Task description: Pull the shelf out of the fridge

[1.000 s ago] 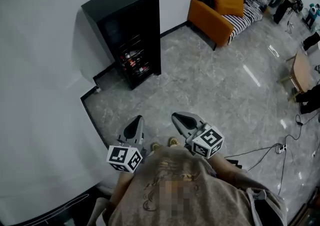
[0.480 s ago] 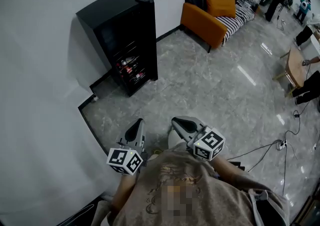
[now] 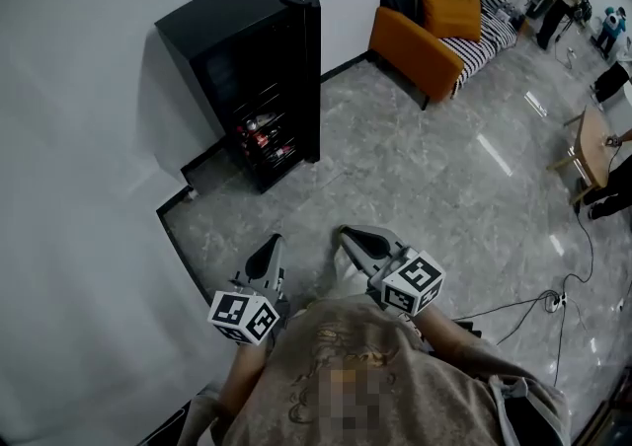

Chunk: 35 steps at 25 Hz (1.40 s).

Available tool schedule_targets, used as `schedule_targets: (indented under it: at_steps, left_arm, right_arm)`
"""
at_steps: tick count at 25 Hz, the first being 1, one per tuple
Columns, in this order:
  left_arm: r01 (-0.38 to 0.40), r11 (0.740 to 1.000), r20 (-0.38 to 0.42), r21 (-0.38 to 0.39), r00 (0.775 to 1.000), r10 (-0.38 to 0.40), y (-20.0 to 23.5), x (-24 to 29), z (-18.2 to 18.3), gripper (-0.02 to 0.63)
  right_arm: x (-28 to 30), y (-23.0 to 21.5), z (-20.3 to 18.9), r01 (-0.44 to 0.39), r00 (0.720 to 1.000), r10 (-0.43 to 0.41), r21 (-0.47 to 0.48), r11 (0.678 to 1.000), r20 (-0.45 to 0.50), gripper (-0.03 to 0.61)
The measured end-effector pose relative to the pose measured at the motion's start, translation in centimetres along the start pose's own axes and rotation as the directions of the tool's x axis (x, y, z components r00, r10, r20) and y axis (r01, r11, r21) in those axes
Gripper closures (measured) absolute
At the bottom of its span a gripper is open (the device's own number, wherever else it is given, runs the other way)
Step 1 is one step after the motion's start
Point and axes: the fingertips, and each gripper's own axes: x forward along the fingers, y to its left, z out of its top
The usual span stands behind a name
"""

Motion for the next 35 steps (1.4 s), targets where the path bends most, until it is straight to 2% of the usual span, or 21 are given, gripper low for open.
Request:
schedule_targets:
  at_steps: [8, 15, 24, 30, 35]
  left_arm:
    - [-0.06, 0.998, -0.024, 0.007, 0.998, 0.06, 2.7, 3.5, 0.1, 0.609]
    - [-0.035, 0.999, -0.016, -0.015, 0.999, 0.035, 3.8, 7.5, 1.6, 0.609]
    - [-0.026, 1.0, -0.063, -0.005, 0.998, 0.025, 6.2, 13.5, 3.7, 0.609]
    - [-0.045, 0.999, -0.062, -0.004, 0.997, 0.044, 7.2, 17.2, 5.1, 0.609]
    - [-0.077, 0.997, -0.056, -0.018, 0.996, 0.076, 7.9, 20.1, 5.7, 0.609]
  right_arm:
    - [2.5, -3.4, 0.5, -0.018, 1.0, 0.018, 0.023, 1.0, -0.006, 0.555]
    - [4.7, -7.3, 2.4, -0.021, 1.0, 0.021, 0.028, 0.999, 0.0, 0.555]
    - [6.9, -13.2, 4.7, 0.014, 1.0, -0.016, 0.068, 0.998, 0.021, 0.555]
    - [7.6, -16.8, 5.8, 0.019, 1.0, -0.02, 0.088, 0.996, 0.011, 0.555]
    - [8.9, -19.7, 7.2, -0.012, 1.0, 0.012, 0.081, 0.997, -0.001, 0.555]
